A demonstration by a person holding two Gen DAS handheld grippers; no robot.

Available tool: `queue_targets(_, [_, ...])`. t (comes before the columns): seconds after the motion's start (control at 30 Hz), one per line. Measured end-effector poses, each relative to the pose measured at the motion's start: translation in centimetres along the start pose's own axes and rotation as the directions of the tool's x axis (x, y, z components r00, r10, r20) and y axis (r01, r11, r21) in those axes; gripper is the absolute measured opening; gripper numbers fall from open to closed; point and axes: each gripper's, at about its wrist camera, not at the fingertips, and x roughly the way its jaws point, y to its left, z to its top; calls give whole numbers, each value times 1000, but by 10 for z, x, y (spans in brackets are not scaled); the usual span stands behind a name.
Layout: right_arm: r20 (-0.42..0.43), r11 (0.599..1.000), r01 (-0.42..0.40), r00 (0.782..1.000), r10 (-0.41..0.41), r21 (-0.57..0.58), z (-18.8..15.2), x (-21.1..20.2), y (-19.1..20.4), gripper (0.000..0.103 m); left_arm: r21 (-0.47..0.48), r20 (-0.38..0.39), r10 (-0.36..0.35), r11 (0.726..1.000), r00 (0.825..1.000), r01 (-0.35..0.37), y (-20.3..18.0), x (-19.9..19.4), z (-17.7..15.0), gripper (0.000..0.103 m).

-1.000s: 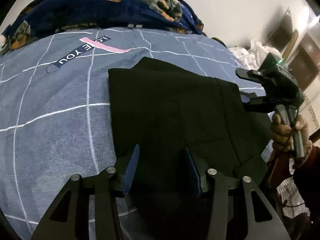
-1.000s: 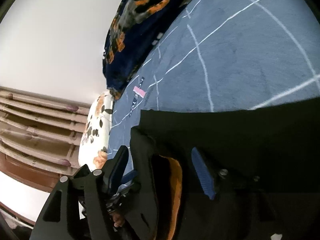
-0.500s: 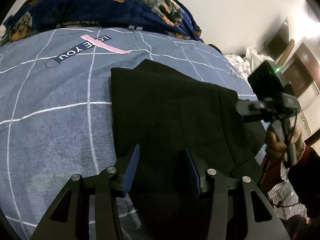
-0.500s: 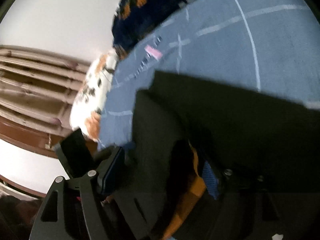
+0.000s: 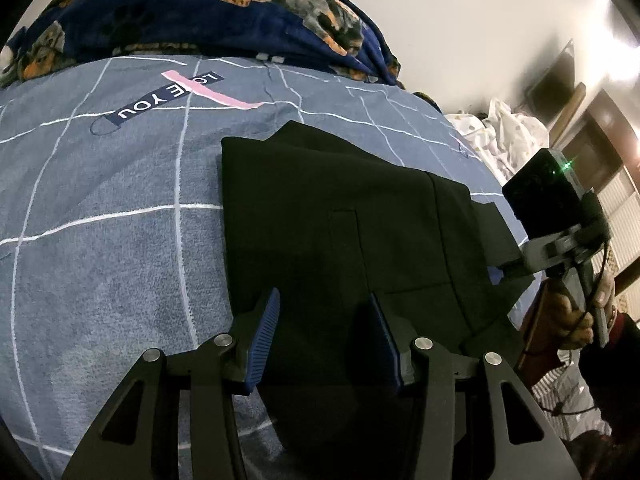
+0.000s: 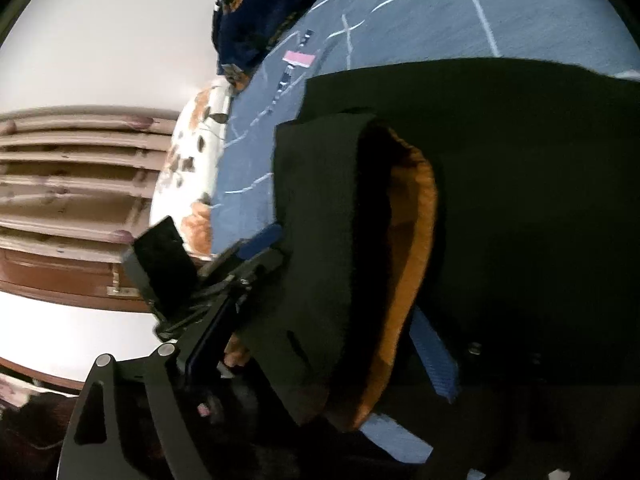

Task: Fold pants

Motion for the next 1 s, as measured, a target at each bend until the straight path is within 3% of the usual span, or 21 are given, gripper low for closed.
queue_targets(0.13, [30,1000,-14,999,15,-17,-1,2,4,87,-1,1,-4,1000,1000,4,1,-1,0,48])
queue_targets(0.2, [51,998,50,998,-48,-28,0,3,3,76,1,3,-7,1000,1000,7,1,-1,0,48])
queue_targets(0.33, [85,984,159,985,-152,-81,0,16,17,75,6,8,-6,1000,1000,6,0,-1,-1,48])
queue_targets(0.4, [101,970,224,971,-214,-94,0,24,21,51,6,14,-5,1000,1000,5,1,-2,-2,48])
queue_targets(0.43, [99,966,246,966,-238,-74,1,25,18,28,12,14,-2,1000,1000,2,0,-3,-2,48])
queue_targets(0.5, [123,979,203,973,-198,-33,1,20,12,25,21,0,6,1000,1000,-6,-3,-5,0,48])
queue_targets(0.57, [148,976,211,968,-202,-51,-2,15,20,22,27,-20,37,999,999,-36,-8,-9,5,48])
queue_targets(0.67, [205,991,124,972,-112,-47,-3,-9,34,16,46,12,62,997,998,-63,-16,-26,15,49])
queue_targets(0.73, [241,994,85,968,-67,-66,-2,-33,45,12,45,49,49,998,998,-52,-21,-38,25,59])
queue_targets(0.8, [281,993,85,958,-59,-82,-3,-60,53,12,42,75,44,998,996,-47,-26,-44,34,71])
queue_targets(0.87, [320,992,97,945,-68,-77,-4,-85,51,12,53,89,21,998,996,-25,-33,-42,42,72])
queue_targets(1.0, [401,991,132,909,-111,-24,-11,-137,31,12,104,47,34,994,998,-39,-49,-20,51,72])
